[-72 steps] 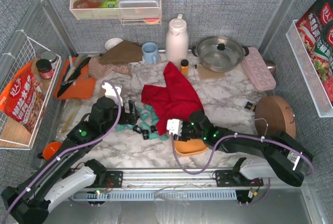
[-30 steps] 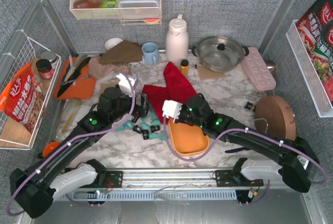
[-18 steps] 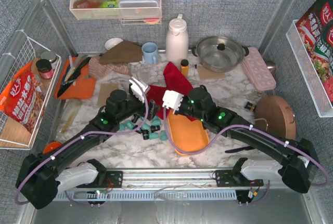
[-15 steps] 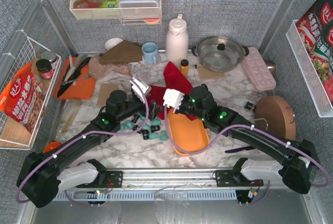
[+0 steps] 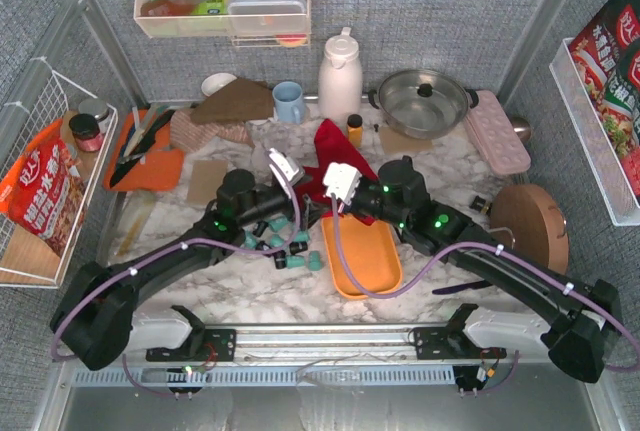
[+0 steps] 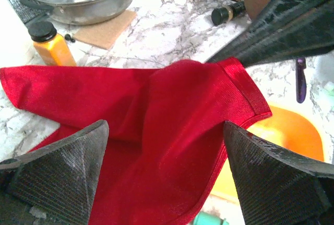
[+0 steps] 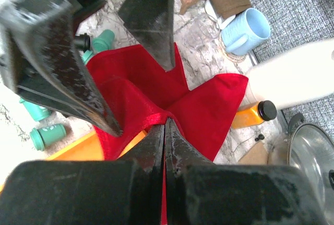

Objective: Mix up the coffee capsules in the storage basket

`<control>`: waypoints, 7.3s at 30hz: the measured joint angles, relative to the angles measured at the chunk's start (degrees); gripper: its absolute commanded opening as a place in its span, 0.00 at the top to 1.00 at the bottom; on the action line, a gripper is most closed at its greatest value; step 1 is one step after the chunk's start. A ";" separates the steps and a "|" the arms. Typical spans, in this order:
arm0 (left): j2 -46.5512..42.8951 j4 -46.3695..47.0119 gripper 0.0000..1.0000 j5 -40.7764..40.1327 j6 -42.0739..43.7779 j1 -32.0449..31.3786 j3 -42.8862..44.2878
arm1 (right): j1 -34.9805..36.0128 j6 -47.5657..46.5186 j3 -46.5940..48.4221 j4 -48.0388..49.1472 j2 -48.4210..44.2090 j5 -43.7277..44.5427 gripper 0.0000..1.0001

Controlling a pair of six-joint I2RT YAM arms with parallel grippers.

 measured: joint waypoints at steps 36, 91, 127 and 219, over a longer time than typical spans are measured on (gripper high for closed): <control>8.07 -4.35 1.00 -7.21 14.32 1.46 24.44 | -11.13 4.50 14.78 -9.64 6.36 -16.41 0.31; -21.14 -29.42 0.01 -38.91 2.36 2.10 13.97 | -23.56 3.93 29.29 0.61 12.44 31.82 1.00; -33.03 -35.69 0.01 -37.16 2.34 1.99 5.11 | -42.84 35.19 28.61 -20.15 30.08 36.24 0.31; -34.51 -34.88 0.01 -35.93 2.03 1.99 2.80 | -26.01 56.37 5.55 -6.45 28.48 5.29 1.00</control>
